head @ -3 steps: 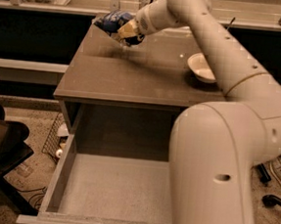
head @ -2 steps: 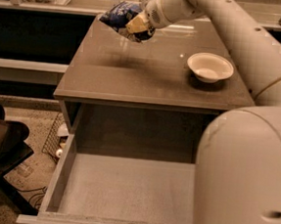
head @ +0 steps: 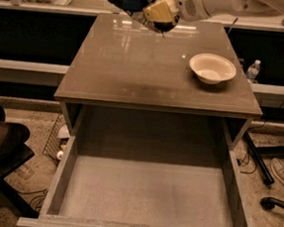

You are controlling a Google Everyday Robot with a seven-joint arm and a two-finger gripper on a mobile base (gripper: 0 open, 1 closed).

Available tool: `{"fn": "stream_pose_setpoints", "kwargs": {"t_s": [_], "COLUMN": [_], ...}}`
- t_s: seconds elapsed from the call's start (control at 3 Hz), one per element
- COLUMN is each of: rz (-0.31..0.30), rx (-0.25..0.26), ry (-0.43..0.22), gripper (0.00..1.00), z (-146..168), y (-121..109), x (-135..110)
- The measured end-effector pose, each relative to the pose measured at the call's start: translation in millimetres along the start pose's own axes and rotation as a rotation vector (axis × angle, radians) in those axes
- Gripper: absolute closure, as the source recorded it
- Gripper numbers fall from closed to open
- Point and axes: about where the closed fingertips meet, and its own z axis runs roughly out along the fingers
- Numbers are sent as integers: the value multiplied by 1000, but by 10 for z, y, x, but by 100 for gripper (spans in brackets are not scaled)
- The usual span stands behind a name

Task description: Place blue chip bag into top drawer

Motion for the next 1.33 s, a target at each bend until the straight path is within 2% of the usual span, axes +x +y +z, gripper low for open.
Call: {"fn": "stream_pose_setpoints", "kwargs": {"t_s": [0.33,0.67,1.0,1.33], "rz": [44,112,98,98], "rx": [-60,-181,-293,-293], "ry": [40,126,181,181], "gripper": [100,100,100,100], "z": [-430,-933,-1318,-1318], "y": [330,657,1020,1020], "x": [700,1549,1948,1948]}}
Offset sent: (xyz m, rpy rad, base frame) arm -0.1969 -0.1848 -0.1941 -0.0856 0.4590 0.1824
